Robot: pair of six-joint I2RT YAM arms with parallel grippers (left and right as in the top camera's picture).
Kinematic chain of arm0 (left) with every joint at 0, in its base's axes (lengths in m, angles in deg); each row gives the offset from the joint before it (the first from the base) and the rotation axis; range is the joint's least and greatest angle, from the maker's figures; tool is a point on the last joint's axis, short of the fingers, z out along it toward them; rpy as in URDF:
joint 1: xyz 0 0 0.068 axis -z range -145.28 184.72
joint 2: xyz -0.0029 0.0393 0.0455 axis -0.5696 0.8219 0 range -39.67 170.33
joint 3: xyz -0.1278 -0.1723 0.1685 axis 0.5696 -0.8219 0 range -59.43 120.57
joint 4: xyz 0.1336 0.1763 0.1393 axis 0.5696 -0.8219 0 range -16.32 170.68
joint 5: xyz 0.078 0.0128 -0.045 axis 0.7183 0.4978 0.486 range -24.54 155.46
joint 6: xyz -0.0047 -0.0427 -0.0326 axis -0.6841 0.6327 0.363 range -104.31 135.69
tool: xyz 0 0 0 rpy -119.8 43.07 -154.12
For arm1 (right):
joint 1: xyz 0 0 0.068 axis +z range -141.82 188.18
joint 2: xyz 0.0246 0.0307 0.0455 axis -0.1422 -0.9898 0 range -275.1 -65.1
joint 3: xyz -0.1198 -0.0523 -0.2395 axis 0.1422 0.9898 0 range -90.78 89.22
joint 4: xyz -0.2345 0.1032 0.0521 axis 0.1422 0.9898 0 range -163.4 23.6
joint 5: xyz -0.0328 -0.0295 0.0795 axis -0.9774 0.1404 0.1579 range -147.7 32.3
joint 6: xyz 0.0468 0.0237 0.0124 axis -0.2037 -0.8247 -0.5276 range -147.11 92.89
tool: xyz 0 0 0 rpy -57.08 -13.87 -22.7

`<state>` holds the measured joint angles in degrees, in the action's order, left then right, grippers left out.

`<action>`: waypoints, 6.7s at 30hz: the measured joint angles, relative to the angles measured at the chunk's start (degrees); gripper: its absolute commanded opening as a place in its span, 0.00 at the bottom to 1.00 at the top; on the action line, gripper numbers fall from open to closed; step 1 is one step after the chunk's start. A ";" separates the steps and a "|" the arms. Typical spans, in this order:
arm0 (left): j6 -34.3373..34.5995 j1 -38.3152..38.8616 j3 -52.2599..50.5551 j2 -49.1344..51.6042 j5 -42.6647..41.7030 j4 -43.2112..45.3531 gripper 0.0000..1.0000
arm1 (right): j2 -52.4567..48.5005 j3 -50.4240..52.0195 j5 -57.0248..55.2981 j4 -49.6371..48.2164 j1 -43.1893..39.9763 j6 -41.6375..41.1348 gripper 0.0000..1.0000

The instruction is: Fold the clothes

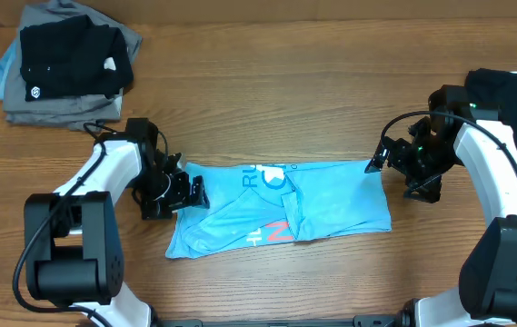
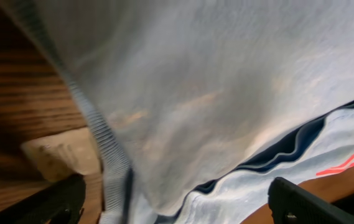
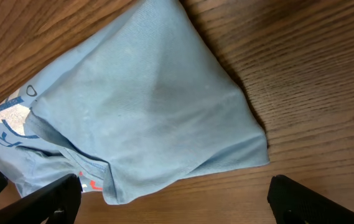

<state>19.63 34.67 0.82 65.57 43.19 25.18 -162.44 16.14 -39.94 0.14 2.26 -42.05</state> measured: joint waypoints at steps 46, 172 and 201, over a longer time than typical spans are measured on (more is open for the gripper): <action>18.97 4.85 41.90 6.64 25.44 -32.22 0.04 | 0.00 2.36 2.95 -8.17 2.62 1.09 1.00; 12.50 43.76 21.38 1.01 -10.97 -1.11 0.94 | -0.02 1.07 10.01 -16.76 3.28 -4.20 1.00; 18.43 7.04 21.09 -9.42 14.60 -17.20 1.00 | -6.25 -5.05 -3.34 -21.29 32.89 -20.15 1.00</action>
<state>38.06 41.71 21.91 56.14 57.80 7.97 -168.69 11.09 -43.29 -21.15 35.16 -62.20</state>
